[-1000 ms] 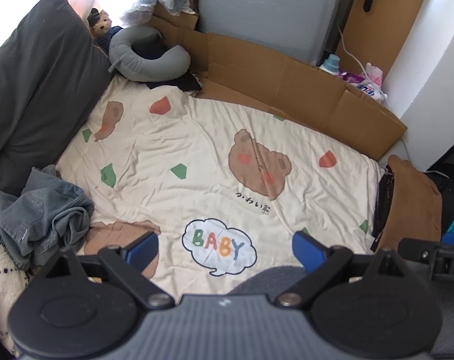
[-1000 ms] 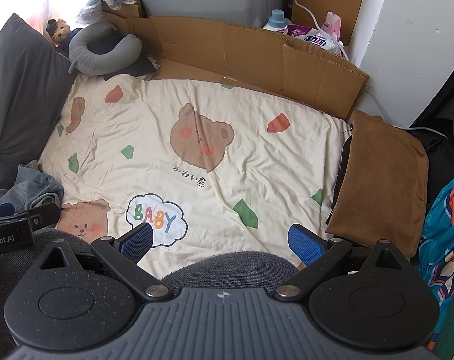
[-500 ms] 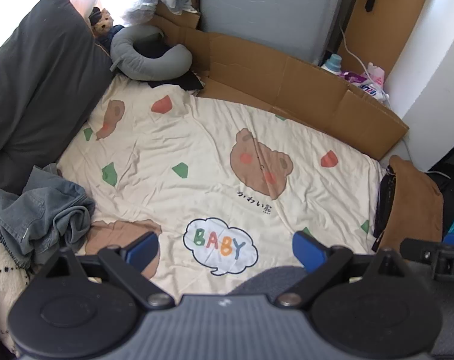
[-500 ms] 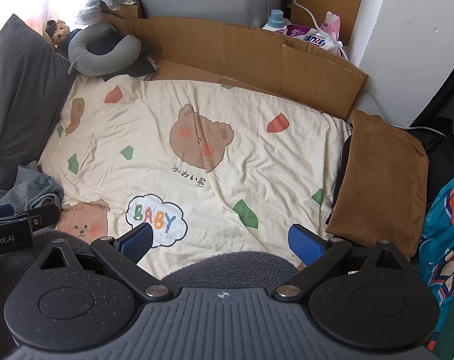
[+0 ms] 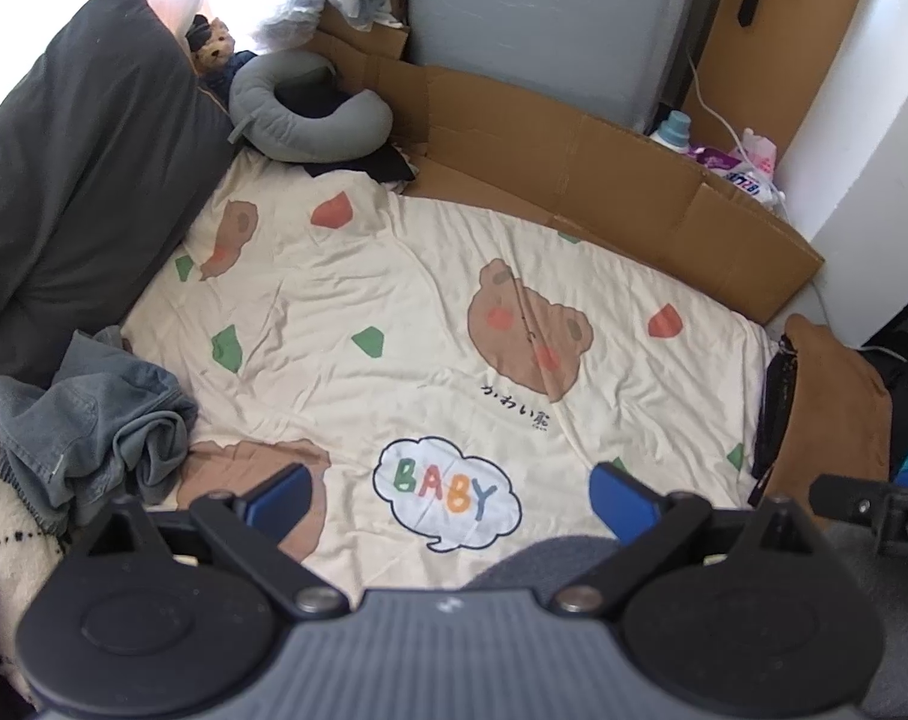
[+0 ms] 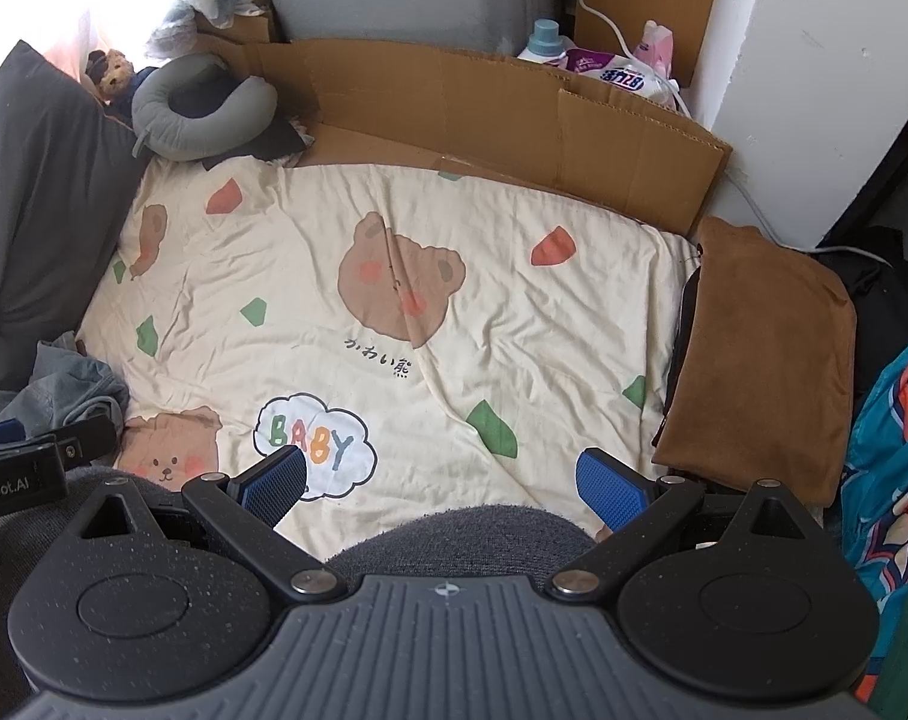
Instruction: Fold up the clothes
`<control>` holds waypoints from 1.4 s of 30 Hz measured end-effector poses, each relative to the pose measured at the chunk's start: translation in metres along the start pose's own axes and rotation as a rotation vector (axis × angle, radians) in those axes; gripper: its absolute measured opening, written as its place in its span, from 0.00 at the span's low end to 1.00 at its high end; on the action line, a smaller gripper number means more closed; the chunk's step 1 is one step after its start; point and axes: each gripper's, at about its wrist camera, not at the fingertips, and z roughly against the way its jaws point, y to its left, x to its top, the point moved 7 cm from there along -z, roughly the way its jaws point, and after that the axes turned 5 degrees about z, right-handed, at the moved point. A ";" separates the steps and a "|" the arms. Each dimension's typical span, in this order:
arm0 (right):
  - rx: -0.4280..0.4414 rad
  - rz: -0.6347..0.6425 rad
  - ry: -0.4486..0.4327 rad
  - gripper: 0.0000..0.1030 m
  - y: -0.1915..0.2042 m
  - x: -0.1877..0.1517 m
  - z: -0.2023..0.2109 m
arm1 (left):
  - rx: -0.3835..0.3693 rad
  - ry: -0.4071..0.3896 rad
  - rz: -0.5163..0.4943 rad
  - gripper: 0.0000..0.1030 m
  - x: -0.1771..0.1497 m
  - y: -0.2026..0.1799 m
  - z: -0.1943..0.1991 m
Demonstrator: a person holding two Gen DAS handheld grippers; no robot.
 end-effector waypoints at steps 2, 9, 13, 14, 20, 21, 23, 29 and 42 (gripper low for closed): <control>0.000 0.000 -0.001 0.97 0.000 0.001 0.001 | -0.020 0.006 0.011 0.99 0.001 0.002 0.001; -0.011 0.014 -0.037 0.97 0.003 0.010 0.013 | -0.053 0.001 0.025 1.00 0.011 0.011 0.010; -0.009 0.029 -0.059 0.97 0.008 0.018 0.021 | -0.051 -0.027 0.025 1.00 0.023 0.017 0.020; -0.008 0.032 -0.064 0.97 0.009 0.020 0.022 | -0.052 -0.031 0.025 1.00 0.025 0.019 0.022; -0.015 0.053 -0.094 0.97 0.012 0.028 0.025 | -0.020 -0.054 0.059 1.00 0.034 0.038 0.028; -0.013 0.054 -0.092 0.97 0.012 0.028 0.023 | -0.021 -0.051 0.068 1.00 0.035 0.042 0.029; -0.008 0.045 -0.092 0.97 0.010 0.028 0.021 | -0.011 -0.053 0.076 1.00 0.036 0.050 0.029; 0.007 0.038 -0.119 0.97 0.009 0.031 0.022 | 0.038 -0.124 0.081 0.99 0.046 0.075 0.039; 0.078 -0.006 -0.179 0.97 0.018 0.050 0.026 | 0.143 -0.231 0.047 0.99 0.054 0.138 0.042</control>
